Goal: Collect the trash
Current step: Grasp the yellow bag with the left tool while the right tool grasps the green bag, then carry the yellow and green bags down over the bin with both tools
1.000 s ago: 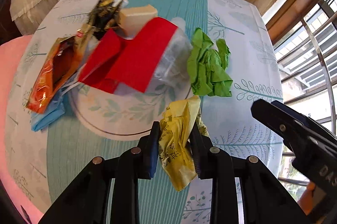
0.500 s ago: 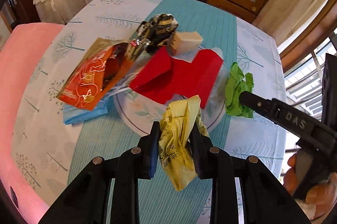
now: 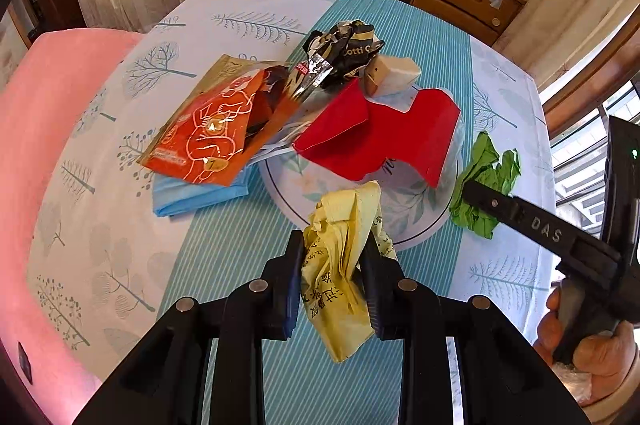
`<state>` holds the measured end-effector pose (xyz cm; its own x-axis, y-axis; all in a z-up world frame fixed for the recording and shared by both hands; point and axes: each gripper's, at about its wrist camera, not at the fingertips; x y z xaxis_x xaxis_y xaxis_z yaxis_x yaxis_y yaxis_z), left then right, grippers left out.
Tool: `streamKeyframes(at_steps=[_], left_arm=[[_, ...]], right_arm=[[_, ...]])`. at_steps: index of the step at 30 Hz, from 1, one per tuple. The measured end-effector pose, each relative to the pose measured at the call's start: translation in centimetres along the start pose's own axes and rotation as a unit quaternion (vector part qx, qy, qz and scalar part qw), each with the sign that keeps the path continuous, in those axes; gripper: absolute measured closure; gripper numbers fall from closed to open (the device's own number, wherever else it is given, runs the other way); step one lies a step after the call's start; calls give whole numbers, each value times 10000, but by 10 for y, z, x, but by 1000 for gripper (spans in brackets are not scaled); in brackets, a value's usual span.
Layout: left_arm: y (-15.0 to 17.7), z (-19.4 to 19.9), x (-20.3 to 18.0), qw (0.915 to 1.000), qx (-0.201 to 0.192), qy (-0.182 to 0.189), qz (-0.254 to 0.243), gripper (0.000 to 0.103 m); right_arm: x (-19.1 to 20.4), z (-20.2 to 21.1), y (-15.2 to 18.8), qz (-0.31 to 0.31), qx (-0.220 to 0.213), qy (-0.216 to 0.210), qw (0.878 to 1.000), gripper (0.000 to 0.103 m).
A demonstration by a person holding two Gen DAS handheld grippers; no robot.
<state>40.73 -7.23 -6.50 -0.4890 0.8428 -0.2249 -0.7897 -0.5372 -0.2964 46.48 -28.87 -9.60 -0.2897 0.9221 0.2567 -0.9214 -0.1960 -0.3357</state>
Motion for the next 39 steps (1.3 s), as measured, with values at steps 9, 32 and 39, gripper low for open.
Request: streamKeyframes(at_steps=[9,32,39], left_arm=[[18,38,23,9991,-84,222,-359,76],[154,163,184,9627,-110,1092,-2475,76],[196,159,221,9581,202,1008,-2673,76]], right_arm=[[29,55,52,-43,-237,224,9995,68],[222,174,297,-964,-964,942,9862,68],[260,168,357,-940,-611,929,9893,68]])
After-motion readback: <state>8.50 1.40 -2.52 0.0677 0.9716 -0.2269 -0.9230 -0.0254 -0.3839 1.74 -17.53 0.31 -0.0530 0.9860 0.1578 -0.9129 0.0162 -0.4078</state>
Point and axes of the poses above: each gripper's, at about its wrist camera, not at the fingertips, and z roughly against the way its jaws point, x to its left, y to its underside, and after that the axes turned 11 degrees about z, right-handed
